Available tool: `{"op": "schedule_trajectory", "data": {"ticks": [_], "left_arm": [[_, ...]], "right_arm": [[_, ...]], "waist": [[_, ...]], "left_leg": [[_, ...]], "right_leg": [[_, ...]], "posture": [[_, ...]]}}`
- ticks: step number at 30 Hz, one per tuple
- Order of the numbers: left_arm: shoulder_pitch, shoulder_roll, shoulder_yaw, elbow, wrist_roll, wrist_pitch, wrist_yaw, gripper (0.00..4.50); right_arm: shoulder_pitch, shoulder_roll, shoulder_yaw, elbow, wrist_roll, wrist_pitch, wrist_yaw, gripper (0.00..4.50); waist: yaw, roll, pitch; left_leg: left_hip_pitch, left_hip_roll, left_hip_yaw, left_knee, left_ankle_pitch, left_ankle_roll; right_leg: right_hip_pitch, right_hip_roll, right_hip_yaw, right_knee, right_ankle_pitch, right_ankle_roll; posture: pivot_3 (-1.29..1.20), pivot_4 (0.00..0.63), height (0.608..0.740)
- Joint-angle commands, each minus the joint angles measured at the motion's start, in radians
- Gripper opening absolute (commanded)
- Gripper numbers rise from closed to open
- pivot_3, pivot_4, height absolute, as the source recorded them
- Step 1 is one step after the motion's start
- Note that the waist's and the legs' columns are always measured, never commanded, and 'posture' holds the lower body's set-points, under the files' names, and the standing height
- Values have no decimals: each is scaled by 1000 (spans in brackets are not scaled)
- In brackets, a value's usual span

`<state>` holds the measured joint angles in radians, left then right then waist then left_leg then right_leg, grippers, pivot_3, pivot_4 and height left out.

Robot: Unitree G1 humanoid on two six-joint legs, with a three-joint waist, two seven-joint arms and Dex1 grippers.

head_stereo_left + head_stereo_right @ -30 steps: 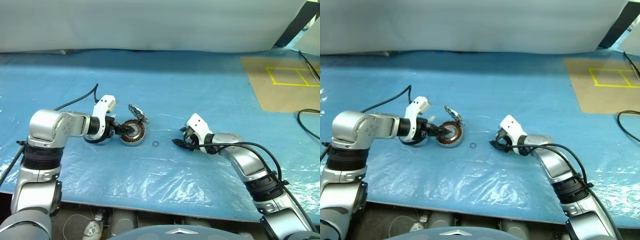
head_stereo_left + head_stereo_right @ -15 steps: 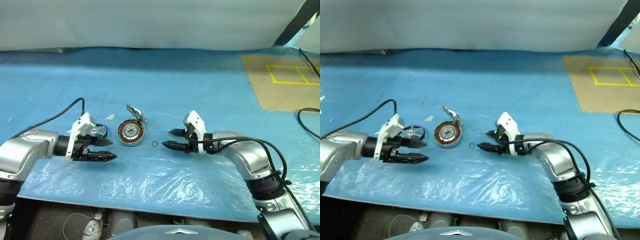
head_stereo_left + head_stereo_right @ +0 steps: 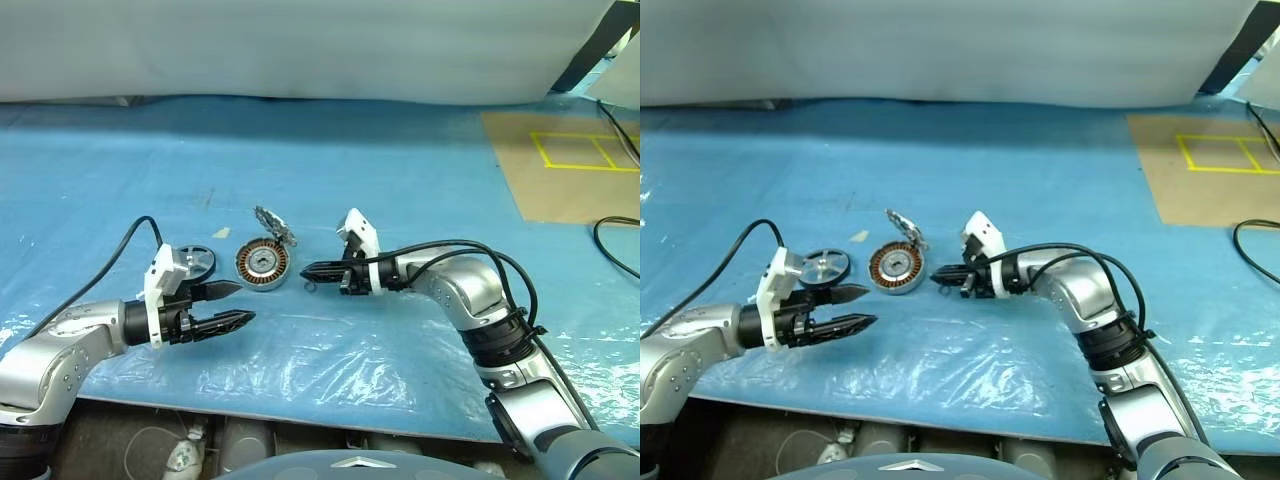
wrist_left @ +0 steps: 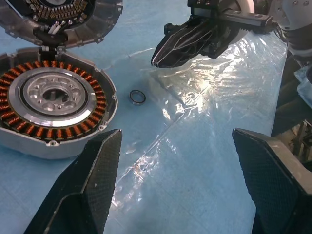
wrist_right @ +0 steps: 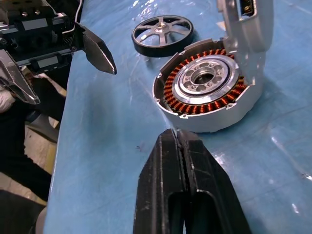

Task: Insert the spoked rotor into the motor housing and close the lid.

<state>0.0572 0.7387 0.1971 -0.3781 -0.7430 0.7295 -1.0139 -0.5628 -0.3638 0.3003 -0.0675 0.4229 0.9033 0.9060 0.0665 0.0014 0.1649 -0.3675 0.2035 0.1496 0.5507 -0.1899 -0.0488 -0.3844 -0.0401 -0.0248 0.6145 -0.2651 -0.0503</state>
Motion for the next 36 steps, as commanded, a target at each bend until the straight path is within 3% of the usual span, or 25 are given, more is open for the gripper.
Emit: {"op": "schedule_trajectory", "data": {"ticks": [1, 13, 21, 26, 36], "left_arm": [[4, -7, 12, -21, 8, -23, 32, 3803], [46, 28, 55, -37, -28, -9, 47, 3803], [46, 23, 48, -54, -33, 7, 75, 3803], [52, 11, 27, -49, -15, -6, 93, 3803], [6, -18, -8, -23, 2, -13, 123, 3803]], "right_arm": [[-39, 41, 17, 54, -9, -21, -6, 14], [-82, 163, 48, 166, -11, -67, 39, 14], [-129, 276, -10, 271, -29, -137, -36, 14], [-152, 317, -52, 397, -104, -256, -162, 14], [-168, 321, -44, 476, -222, -420, -214, 14]], "waist": [[0, 0, 0], [1, 0, 0], [0, 0, 0], [0, 0, 0], [-1, 0, 0]], "left_leg": [[0, 0, 0, 1, 0, 0], [-1, 2, 0, 10, 0, 0], [-1, 2, 0, 11, 0, 0], [-1, 2, 0, 11, 0, 0], [-1, 2, 0, 11, 0, 0]], "right_leg": [[0, 0, 0, 2, 0, 0], [-1, 0, 1, 9, 0, -1], [-1, -1, 1, 9, 0, -1], [-1, -1, 1, 9, 0, -1], [-2, -1, 1, 10, 0, -1]], "posture": [[0, 150, 740], [0, 150, 740], [0, 150, 740], [0, 150, 740], [0, 150, 740]]}}
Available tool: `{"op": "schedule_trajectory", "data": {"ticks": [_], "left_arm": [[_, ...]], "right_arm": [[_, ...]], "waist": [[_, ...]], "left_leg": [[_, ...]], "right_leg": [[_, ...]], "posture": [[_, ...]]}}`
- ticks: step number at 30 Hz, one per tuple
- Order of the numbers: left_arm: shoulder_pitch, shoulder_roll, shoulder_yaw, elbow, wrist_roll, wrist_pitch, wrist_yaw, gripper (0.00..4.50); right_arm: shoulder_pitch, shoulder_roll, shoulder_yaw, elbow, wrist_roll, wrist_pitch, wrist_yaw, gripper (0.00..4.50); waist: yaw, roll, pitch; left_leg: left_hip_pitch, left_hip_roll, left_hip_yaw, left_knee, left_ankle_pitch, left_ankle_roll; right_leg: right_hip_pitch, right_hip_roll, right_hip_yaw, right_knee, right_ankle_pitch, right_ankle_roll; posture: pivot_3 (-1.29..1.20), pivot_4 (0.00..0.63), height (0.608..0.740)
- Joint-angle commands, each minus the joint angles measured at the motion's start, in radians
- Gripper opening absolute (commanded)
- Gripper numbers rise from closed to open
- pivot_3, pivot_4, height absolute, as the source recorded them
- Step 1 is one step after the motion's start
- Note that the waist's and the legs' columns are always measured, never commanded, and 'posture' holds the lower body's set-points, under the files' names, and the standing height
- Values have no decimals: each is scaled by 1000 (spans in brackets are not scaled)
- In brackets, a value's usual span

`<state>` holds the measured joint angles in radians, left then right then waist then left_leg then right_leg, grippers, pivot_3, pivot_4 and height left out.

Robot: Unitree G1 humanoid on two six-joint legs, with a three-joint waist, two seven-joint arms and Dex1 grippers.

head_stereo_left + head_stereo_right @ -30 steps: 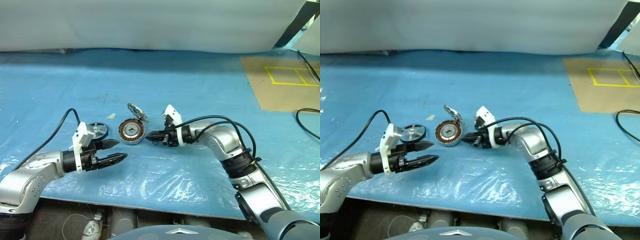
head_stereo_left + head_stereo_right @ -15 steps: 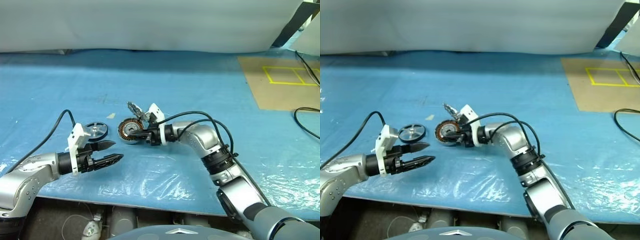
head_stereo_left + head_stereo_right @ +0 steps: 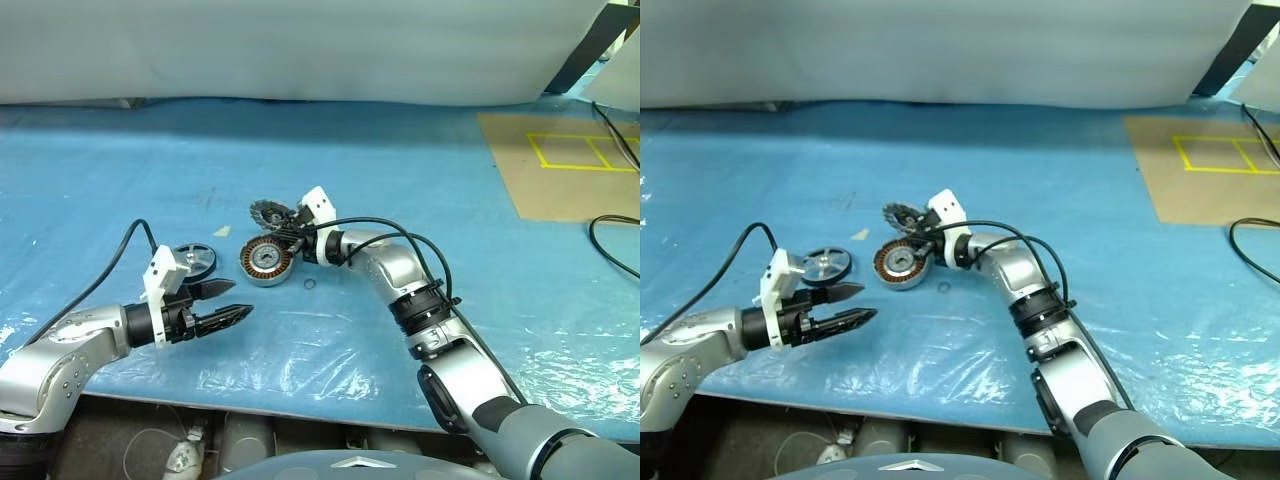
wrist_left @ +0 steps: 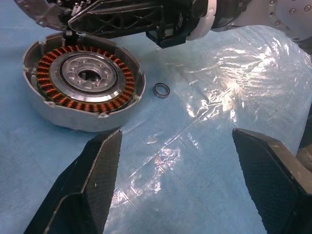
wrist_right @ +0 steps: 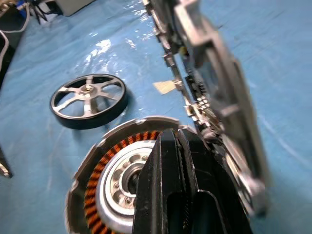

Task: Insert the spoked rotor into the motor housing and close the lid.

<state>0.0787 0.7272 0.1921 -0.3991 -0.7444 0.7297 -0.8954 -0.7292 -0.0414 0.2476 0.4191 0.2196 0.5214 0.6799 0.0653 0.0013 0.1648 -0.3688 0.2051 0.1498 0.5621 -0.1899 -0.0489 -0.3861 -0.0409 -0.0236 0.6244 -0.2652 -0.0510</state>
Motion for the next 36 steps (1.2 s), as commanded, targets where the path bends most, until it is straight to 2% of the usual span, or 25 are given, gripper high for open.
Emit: {"op": "schedule_trajectory", "data": {"ticks": [1, 9, 12, 16, 18, 21, 23, 25, 27, 31, 36], "left_arm": [[-22, -8, -6, 2, 6, -14, 7, 3803], [-52, -18, -33, 26, 23, -20, 9, 3803], [-52, -19, -38, 16, 16, -17, 1, 3803], [-41, -25, -16, -4, -23, -21, -24, 3803], [-11, -19, -9, -13, -27, -45, -58, 3803], [10, -22, 2, -6, -32, -71, -82, 3803], [13, -24, 1, 15, -25, -89, -96, 3803], [-4, -42, -15, 55, 23, -144, -86, 3803], [-19, -78, -21, 82, 67, -223, -72, 3803], [-11, -137, -21, 102, 124, -344, -70, 3803], [55, -137, -31, 121, 201, -467, -110, 3803]], "right_arm": [[5, -4, 11, -15, -23, -40, 16, 14], [32, -20, 26, -53, -57, -63, 35, 14], [27, -39, -12, -122, 17, 10, 103, 14], [60, -149, -12, -324, 144, 161, 278, 14], [99, -242, -10, -414, 195, 224, 357, 14], [165, -345, 10, -496, 193, 212, 402, 14], [205, -395, 49, -497, 118, 117, 397, 14], [215, -385, 55, -432, 27, -13, 311, 416], [222, -361, 28, -400, 21, -81, 283, 880], [249, -354, 30, -376, 20, -146, 309, 2254], [286, -382, 69, -409, 37, -131, 396, 3959]], "waist": [[0, 0, 0], [-1, 0, 0], [0, 0, 0], [4, 0, 0], [6, 0, 0], [7, 0, 0], [6, 0, 0], [-1, 0, 0], [-6, 0, 0], [-8, 0, 0], [-11, -1, 0]], "left_leg": [[0, 0, 0, 0, 0, 0], [0, 0, 0, 0, 0, 0], [0, 0, 0, 0, 0, 0], [-1, 0, 0, 0, 0, 0], [0, 0, -1, 0, 0, 0], [0, 0, -1, 0, 0, 0], [1, 0, -1, 0, 0, 0], [2, 0, 0, 1, 0, 0], [3, 0, 0, 2, 0, 0], [1, 1, 0, 4, 0, 1], [1, 1, 0, 2, 1, 2]], "right_leg": [[0, 0, 0, 0, 0, 0], [0, 0, 0, 0, 0, 0], [0, 0, 0, 0, 0, 0], [0, 0, 0, 0, 0, 0], [1, 0, 0, 0, 0, 0], [2, 0, -1, -1, 0, 0], [2, 1, -1, -1, 0, 0], [2, 1, 0, 0, 0, 0], [1, 1, 1, 0, 0, 0], [2, -1, 2, 0, -2, -4], [1, 0, 1, 0, 1, -1]], "posture": [[0, 150, 740], [0, 150, 740], [0, 150, 740], [0, 150, 740], [0, 150, 740], [0, 150, 740], [0, 150, 740], [0, 150, 740], [0, 150, 740], [0, 150, 740], [0, 150, 740]]}}
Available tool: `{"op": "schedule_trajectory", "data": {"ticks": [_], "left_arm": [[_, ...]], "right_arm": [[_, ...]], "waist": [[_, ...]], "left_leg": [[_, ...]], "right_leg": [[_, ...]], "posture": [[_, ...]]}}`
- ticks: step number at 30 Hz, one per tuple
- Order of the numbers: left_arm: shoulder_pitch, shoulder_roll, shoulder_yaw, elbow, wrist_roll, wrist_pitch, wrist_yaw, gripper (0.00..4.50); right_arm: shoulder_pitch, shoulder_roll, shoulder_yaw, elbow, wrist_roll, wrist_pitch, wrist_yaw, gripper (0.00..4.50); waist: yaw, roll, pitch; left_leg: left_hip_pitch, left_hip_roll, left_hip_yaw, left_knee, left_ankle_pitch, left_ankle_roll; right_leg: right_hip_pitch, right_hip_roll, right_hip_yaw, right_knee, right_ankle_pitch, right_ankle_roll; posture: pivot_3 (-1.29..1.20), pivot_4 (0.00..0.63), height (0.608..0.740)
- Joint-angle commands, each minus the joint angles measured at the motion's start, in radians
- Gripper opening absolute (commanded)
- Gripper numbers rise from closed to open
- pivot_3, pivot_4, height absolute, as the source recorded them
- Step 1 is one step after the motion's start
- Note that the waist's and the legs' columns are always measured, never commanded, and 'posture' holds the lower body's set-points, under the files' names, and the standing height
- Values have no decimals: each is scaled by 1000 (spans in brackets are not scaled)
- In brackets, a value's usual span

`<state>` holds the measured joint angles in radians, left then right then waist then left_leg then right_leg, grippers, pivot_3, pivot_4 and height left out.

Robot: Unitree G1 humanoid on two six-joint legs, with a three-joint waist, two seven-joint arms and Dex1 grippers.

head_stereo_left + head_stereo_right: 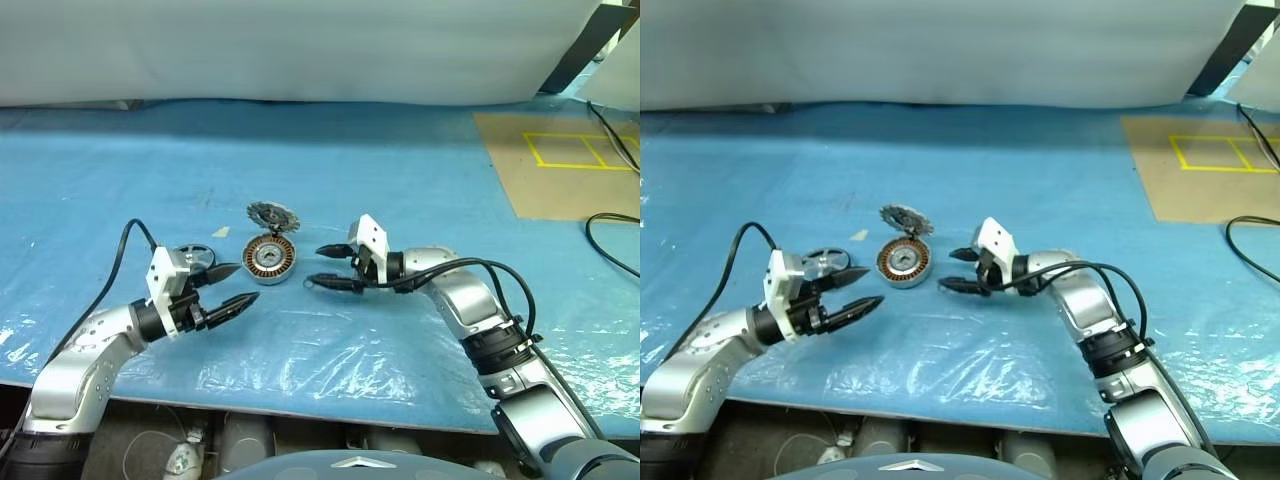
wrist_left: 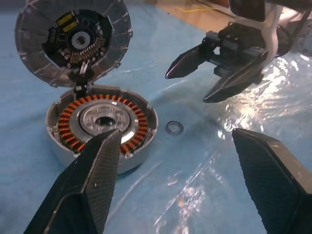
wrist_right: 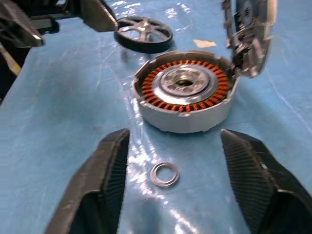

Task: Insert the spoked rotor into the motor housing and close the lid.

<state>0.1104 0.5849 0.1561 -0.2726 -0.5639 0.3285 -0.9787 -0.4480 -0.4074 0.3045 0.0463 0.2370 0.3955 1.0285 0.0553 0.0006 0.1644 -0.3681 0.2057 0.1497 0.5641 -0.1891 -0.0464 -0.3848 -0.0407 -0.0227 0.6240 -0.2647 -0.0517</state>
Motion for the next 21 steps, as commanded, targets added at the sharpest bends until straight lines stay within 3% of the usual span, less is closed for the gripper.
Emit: {"op": "schedule_trajectory", "data": {"ticks": [1, 2, 18, 21], "left_arm": [[29, 5, 8, -4, 15, -68, -32, 3803], [36, 7, 10, -1, 19, -83, -40, 3803], [82, 3, 5, 21, 43, -182, -61, 3803], [78, 6, 4, 27, 46, -183, -61, 3803]], "right_arm": [[4, -19, 16, -26, 14, -9, 57, 4315], [-1, -21, 23, -3, -6, -37, 57, 4492], [-54, 44, 85, 232, -175, -230, 24, 4492], [-58, 51, 85, 253, -186, -249, 28, 3886]], "waist": [[-1, 0, 0], [-2, 0, 0], [-8, 0, 0], [-8, 0, 0]], "left_leg": [[0, 0, 0, 0, 0, 0], [0, 0, 0, 0, 0, 0], [0, 1, 0, 1, 0, 1], [1, 1, 0, 2, 0, 1]], "right_leg": [[0, 0, 0, 0, 0, 0], [0, 0, 0, 0, 0, 0], [0, 0, 0, 1, -3, -5], [0, -1, 0, 1, -3, -5]], "posture": [[0, 150, 740], [0, 150, 740], [0, 150, 740], [0, 150, 740]]}}
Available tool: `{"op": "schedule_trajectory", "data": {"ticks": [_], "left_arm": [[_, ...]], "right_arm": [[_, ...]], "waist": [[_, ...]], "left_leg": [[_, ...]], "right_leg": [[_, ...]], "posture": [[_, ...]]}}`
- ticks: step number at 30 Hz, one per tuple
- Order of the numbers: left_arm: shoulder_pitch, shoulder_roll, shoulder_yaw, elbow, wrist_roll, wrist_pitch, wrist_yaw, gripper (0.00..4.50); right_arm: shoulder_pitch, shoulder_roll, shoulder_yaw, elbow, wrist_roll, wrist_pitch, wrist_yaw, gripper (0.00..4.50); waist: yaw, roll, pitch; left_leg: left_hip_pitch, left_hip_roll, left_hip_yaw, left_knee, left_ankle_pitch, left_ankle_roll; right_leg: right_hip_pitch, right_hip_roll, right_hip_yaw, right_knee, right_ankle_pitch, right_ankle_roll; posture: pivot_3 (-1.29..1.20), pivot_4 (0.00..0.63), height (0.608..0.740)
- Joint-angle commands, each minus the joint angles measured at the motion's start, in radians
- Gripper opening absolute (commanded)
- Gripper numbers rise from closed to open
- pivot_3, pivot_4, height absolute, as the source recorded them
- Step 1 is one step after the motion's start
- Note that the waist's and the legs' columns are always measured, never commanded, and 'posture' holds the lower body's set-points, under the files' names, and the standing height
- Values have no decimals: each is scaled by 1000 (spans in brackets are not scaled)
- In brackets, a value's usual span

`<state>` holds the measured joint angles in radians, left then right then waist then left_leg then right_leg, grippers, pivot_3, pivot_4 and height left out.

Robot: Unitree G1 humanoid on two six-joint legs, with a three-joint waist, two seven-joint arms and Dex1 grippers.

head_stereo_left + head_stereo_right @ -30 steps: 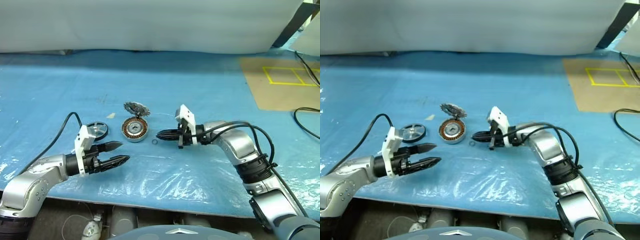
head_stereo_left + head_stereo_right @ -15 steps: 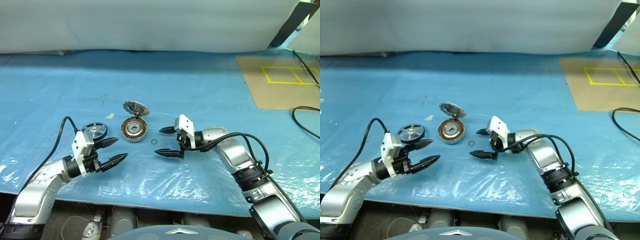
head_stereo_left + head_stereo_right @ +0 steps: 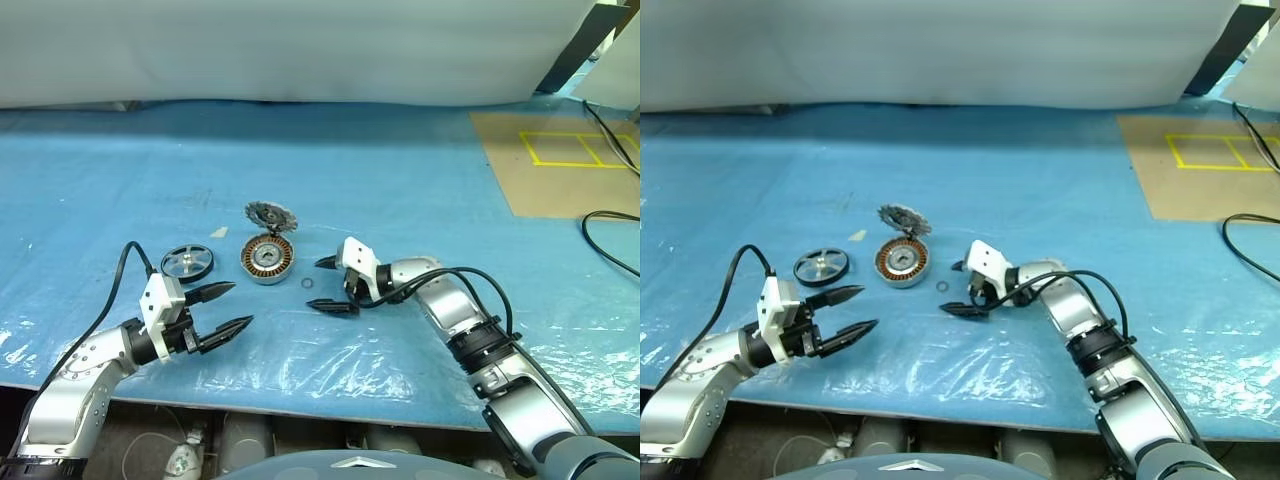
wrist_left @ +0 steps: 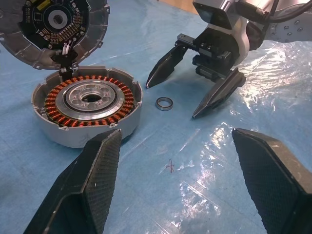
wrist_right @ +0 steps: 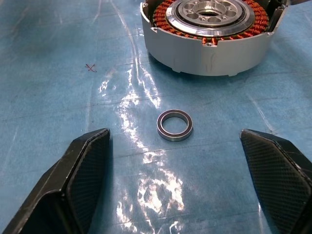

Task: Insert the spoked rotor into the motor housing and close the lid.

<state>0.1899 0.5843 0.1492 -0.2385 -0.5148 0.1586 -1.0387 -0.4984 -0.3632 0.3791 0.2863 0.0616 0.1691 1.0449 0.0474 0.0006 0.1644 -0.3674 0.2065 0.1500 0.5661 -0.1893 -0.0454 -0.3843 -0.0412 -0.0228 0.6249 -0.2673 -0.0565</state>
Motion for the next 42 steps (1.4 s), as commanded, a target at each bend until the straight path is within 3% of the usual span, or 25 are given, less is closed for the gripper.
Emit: {"op": "schedule_trajectory", "data": {"ticks": [1, 9, 10, 17, 25, 34, 42], "left_arm": [[-3, 6, 10, -4, -1, -14, 0, 3803], [-10, 2, 5, 10, 6, -14, 3, 3803], [-12, 2, 5, 13, 7, -14, 3, 3803], [-19, 4, 10, 26, 7, -14, 3, 3803], [-6, 7, 18, -7, -14, -4, -2, 3803], [-23, -1, 10, 7, -3, -16, 10, 3803], [-33, -12, 0, 9, 4, -14, 23, 3803]], "right_arm": [[-8, 10, 13, 19, -16, -31, 10, 3581], [-7, 39, 19, 45, -51, -49, -4, 788], [-7, 41, 20, 48, -56, -50, -6, 655], [-6, 40, 22, 71, -79, -53, -13, 656], [-45, 4, -48, -55, 40, 106, 87, 656], [-134, 103, -76, -109, 115, 217, 43, 656], [-191, 222, -24, 61, 34, 126, -59, 656]], "waist": [[0, 0, 0], [-1, 0, 0], [-1, 0, 0], [-2, 0, 0], [1, 0, 0], [-3, 0, 0], [-3, 0, 0]], "left_leg": [[0, 0, 0, 0, 0, 0], [0, 0, 0, 0, 0, 1], [0, 0, 0, 0, 0, 1], [2, 0, 0, 0, -1, 3], [1, 0, 0, 0, -1, 3], [1, 1, 0, 0, -1, 3], [-1, 0, 0, 0, 0, 1]], "right_leg": [[0, 0, 0, 0, 0, 0], [0, 0, 0, 0, 0, 0], [0, 0, 0, 0, 0, 0], [1, 0, 0, 1, 0, 0], [1, 0, 0, 0, 0, 0], [-1, 1, 0, 1, 0, -1], [-1, 0, 0, 1, 0, -1]], "posture": [[0, 150, 740], [0, 150, 740], [0, 150, 740], [0, 150, 740], [0, 150, 740], [0, 150, 740], [0, 150, 740]]}}
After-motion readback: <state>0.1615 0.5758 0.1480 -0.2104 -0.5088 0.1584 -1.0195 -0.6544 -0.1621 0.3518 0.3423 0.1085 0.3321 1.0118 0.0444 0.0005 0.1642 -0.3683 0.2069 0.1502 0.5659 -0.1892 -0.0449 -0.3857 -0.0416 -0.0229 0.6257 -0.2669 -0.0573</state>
